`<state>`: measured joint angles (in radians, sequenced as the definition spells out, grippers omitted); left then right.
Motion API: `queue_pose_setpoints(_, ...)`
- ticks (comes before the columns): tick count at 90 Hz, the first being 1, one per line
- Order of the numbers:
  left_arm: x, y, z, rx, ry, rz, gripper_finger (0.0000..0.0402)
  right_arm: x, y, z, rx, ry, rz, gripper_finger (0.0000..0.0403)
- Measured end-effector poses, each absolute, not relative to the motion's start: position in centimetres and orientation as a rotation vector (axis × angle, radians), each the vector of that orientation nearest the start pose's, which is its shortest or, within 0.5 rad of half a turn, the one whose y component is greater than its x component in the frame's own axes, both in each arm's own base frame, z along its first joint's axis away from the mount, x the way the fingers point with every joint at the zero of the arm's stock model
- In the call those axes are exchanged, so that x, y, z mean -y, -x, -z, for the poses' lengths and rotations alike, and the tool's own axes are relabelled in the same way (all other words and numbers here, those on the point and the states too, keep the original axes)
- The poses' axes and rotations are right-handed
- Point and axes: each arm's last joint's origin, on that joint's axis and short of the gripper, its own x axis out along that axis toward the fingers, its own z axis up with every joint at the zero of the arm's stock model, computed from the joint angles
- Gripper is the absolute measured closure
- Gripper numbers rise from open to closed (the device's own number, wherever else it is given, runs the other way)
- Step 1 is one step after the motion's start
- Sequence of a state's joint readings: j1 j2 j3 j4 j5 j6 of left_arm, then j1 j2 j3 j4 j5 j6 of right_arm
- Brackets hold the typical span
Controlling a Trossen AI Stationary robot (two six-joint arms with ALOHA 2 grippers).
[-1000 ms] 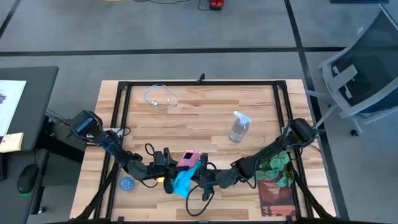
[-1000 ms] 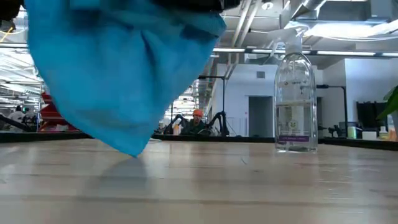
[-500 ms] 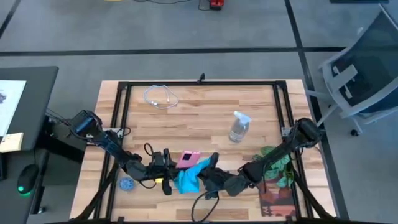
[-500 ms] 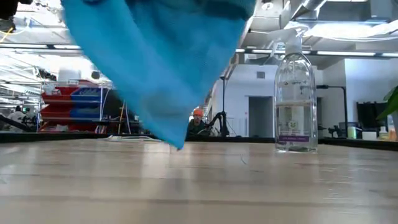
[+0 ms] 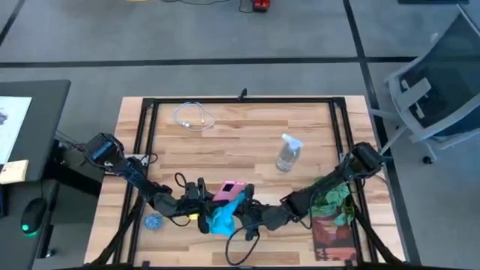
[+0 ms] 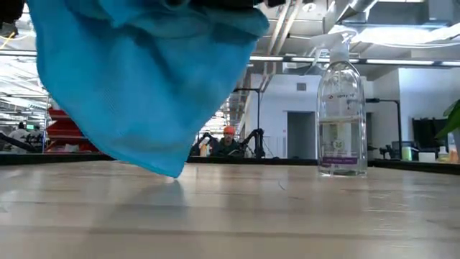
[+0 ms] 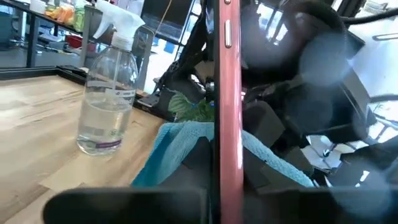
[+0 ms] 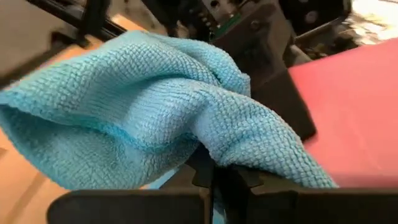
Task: Apply microfiber cloth
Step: Wipe the back of the cellphone with a microfiber cloth
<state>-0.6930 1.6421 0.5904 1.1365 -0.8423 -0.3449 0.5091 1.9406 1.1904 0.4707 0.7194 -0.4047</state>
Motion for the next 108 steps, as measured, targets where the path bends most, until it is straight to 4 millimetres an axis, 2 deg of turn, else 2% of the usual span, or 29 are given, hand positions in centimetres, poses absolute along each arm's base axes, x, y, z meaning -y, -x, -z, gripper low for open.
queue_pose_setpoints(19,17.6,-24.4,-18.9,0.061,0.415,-0.132,0.0399,-19.8,-35.8,-22.9,-0.266,0.683,0.358,0.0403)
queue_pose_setpoints(31,17.6,-24.4,-18.8,0.053,0.423,-0.124,0.0399,-19.4,-35.0,-25.1,-0.234,0.659,0.417,0.0403)
queue_pose_setpoints(40,17.6,-24.4,-18.8,0.051,0.428,-0.116,0.0399,-18.8,-35.2,-25.9,-0.209,0.638,0.434,0.0403)
queue_pose_setpoints(48,17.7,-24.4,-18.6,0.041,0.419,-0.113,0.0399,-18.1,-35.8,-26.0,-0.181,0.626,0.352,0.0403)
queue_pose_setpoints(62,17.7,-24.3,-18.4,0.023,0.409,-0.104,0.0399,-16.8,-37.2,-25.6,-0.137,0.501,0.183,0.0403)
queue_pose_setpoints(75,17.7,-24.3,-18.3,0.020,0.403,-0.106,0.0399,-16.6,-37.4,-24.8,-0.170,0.498,0.068,0.0403)
queue_pose_setpoints(91,17.6,-24.4,-18.4,0.023,0.418,-0.119,0.0399,-17.4,-37.1,-25.0,-0.169,0.522,0.020,0.0403)
queue_pose_setpoints(108,17.6,-24.8,-18.7,0.028,0.420,-0.152,0.0399,-17.7,-37.4,-26.6,-0.127,0.553,0.043,0.0403)
